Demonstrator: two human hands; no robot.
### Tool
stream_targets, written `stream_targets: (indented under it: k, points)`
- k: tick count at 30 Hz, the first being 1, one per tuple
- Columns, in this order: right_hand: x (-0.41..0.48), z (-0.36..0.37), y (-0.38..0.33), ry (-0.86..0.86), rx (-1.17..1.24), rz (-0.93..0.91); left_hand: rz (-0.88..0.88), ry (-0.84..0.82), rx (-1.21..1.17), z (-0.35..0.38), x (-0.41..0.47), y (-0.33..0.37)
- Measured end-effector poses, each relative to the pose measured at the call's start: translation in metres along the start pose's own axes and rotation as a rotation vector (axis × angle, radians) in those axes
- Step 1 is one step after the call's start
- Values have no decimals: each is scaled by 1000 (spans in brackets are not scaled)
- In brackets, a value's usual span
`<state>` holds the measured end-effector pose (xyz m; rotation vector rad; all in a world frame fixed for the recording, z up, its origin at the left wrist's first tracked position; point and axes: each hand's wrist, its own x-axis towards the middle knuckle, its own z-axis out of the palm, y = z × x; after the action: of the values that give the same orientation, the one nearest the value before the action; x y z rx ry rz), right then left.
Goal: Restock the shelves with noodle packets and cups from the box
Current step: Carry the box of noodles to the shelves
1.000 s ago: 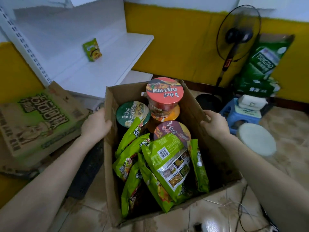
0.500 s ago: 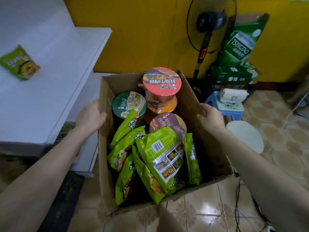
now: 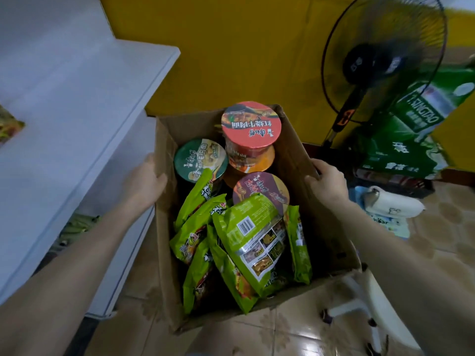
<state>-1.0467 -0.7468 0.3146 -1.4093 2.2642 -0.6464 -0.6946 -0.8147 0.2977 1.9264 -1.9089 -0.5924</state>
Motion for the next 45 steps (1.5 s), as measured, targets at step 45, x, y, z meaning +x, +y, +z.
stream_targets:
  k: [45]
  points:
    - [767, 376, -56, -470, -332, -257, -760, 74, -102, 329, 574, -46]
